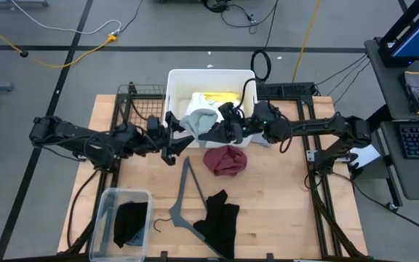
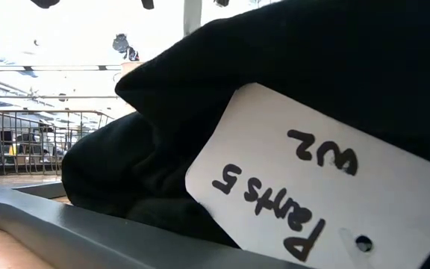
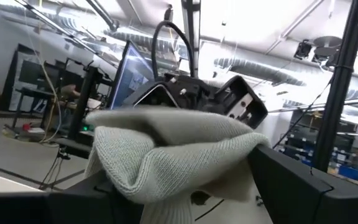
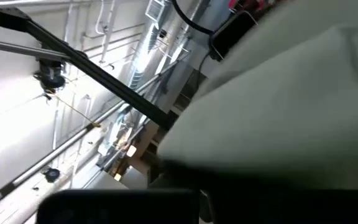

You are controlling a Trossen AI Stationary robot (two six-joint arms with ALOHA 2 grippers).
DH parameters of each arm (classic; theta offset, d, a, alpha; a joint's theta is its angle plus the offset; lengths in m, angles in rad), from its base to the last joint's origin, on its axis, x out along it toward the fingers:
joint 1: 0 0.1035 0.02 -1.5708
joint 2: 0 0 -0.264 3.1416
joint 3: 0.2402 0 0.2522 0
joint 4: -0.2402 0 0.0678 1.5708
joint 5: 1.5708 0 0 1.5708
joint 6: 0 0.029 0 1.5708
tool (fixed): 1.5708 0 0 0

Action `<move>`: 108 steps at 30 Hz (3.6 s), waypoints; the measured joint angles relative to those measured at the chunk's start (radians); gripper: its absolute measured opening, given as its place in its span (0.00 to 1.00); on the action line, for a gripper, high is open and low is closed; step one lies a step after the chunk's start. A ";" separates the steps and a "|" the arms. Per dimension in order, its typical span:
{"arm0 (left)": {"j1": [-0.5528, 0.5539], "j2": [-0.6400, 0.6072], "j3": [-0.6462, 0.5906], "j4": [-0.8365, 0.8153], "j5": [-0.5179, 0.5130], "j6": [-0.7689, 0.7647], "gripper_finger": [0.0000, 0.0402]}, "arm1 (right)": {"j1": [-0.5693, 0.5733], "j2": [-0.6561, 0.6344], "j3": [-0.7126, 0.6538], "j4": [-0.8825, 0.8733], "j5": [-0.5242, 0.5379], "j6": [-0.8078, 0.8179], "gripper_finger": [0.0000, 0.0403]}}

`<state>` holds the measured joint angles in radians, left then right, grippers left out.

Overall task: Pick & Place Cloths
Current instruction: Put the gray sock into the transparent bin

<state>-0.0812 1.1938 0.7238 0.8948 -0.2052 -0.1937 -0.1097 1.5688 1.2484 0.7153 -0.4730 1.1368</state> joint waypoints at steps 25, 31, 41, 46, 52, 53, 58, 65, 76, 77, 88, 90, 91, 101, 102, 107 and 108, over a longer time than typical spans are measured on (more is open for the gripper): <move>0.022 -0.001 0.000 0.044 0.114 -0.074 0.53 | -0.010 0.001 0.000 -0.077 0.026 -0.078 0.00; 0.022 -0.001 0.000 0.038 0.114 -0.072 0.11 | 0.002 0.001 0.000 -0.118 0.021 -0.102 0.04; 0.007 -0.010 0.000 -0.063 0.163 -0.155 0.01 | 0.024 0.000 0.000 -0.367 -0.276 -0.116 0.18; -0.020 -0.037 0.005 -0.145 0.171 -0.211 0.01 | 0.046 0.000 0.000 -0.495 -0.367 -0.207 0.24; -0.065 -0.097 0.086 -0.306 0.136 -0.234 0.01 | 0.050 0.003 -0.003 -0.608 -0.473 -0.264 0.26; -0.075 -0.099 0.105 -0.343 0.137 -0.234 0.00 | 0.050 0.002 -0.003 -0.625 -0.482 -0.276 0.26; -0.127 -0.112 0.243 -0.561 0.141 -0.229 0.00 | 0.048 0.001 -0.002 -0.747 -0.477 -0.360 0.26; -0.211 -0.096 0.488 -1.033 0.117 -0.380 0.00 | 0.048 0.001 -0.002 -0.950 -0.464 -0.551 0.26; -0.337 -0.038 0.703 -1.471 0.094 -0.786 0.00 | 0.044 0.001 -0.001 -1.107 -0.300 -0.773 0.26; -0.348 -0.033 0.709 -1.491 0.114 -0.832 0.00 | 0.043 0.001 -0.001 -1.108 -0.286 -0.781 0.26; -0.514 -0.036 0.711 -1.699 0.247 -1.253 0.00 | 0.044 0.001 -0.001 -1.110 -0.283 -0.796 0.26; -0.544 -0.047 0.715 -1.712 0.250 -1.305 0.00 | 0.044 0.001 -0.001 -1.109 -0.283 -0.800 0.26; -0.560 -0.051 0.720 -1.722 0.248 -1.331 0.00 | 0.044 0.001 -0.001 -1.110 -0.283 -0.802 0.26; -0.689 -0.077 0.814 -1.977 0.213 -1.595 0.00 | 0.046 0.001 -0.001 -1.110 -0.283 -0.806 0.26; -0.701 -0.076 0.825 -2.014 0.221 -1.620 0.00 | 0.046 0.001 -0.001 -1.110 -0.283 -0.806 0.26; -0.774 -0.076 0.837 -2.214 0.279 -1.775 0.00 | 0.046 0.001 -0.001 -1.110 -0.283 -0.809 0.26; -0.787 -0.075 0.837 -2.250 0.298 -1.804 0.00 | 0.046 0.001 -0.001 -1.110 -0.283 -0.809 0.26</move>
<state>-0.8684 1.1183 1.5612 -1.3554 0.0927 -1.9972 -0.0635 1.5696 1.2472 -0.3948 -0.7559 0.3275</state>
